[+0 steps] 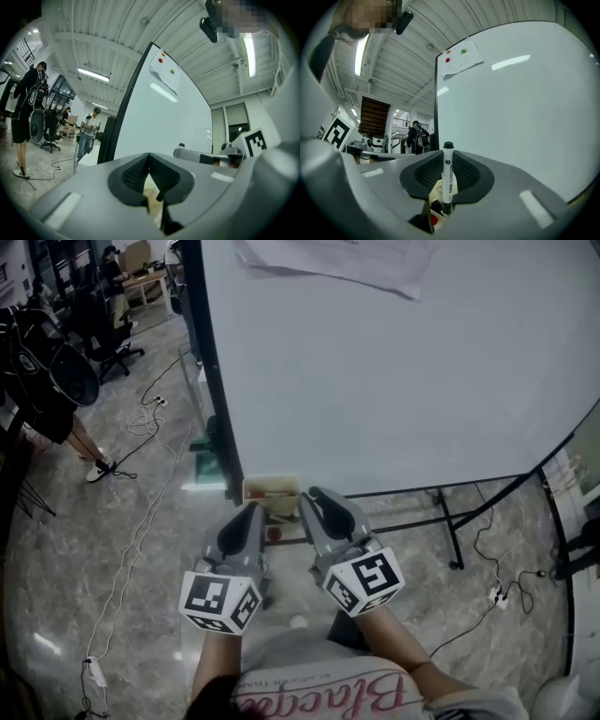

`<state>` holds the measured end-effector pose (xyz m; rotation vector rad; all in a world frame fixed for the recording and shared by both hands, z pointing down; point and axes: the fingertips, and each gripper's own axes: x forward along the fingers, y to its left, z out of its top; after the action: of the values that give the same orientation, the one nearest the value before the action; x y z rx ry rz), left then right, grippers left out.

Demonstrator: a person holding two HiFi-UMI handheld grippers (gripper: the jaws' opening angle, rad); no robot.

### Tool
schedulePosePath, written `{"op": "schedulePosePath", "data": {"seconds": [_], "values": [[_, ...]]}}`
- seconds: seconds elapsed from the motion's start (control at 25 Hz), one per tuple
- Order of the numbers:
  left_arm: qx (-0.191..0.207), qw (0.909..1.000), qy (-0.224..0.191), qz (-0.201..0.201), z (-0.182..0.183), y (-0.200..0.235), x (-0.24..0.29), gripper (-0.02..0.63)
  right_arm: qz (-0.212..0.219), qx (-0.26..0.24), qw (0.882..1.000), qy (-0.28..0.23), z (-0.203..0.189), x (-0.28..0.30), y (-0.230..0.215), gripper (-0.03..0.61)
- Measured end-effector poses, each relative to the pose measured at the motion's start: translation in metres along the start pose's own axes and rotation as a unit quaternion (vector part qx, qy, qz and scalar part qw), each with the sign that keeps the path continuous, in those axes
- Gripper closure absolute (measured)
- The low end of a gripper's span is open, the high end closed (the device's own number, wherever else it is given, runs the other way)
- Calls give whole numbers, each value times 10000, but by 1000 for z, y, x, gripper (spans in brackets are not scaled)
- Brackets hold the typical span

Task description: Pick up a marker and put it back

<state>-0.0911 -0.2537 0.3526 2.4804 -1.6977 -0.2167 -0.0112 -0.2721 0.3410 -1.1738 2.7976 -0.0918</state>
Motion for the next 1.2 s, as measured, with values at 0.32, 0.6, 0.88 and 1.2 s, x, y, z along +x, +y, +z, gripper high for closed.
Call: {"op": "schedulePosePath", "data": {"seconds": [0.32,0.6,0.88,1.2], "values": [[8,9999,95,34,0,17,22,614,-27,554,9975,429,-45,33,-10,515],[-47,9997,220,-27,-9,20,33,615,-152,1696,9815,881,-85,37,-26,514],[-75,9996,248,-74,-10,26,32,614,-462,1571,9820,944,-90,36,-38,497],[-178,9993,229,-226,-9,28,34,614,-697,849,9871,1165,-87,34,-45,423]]}}
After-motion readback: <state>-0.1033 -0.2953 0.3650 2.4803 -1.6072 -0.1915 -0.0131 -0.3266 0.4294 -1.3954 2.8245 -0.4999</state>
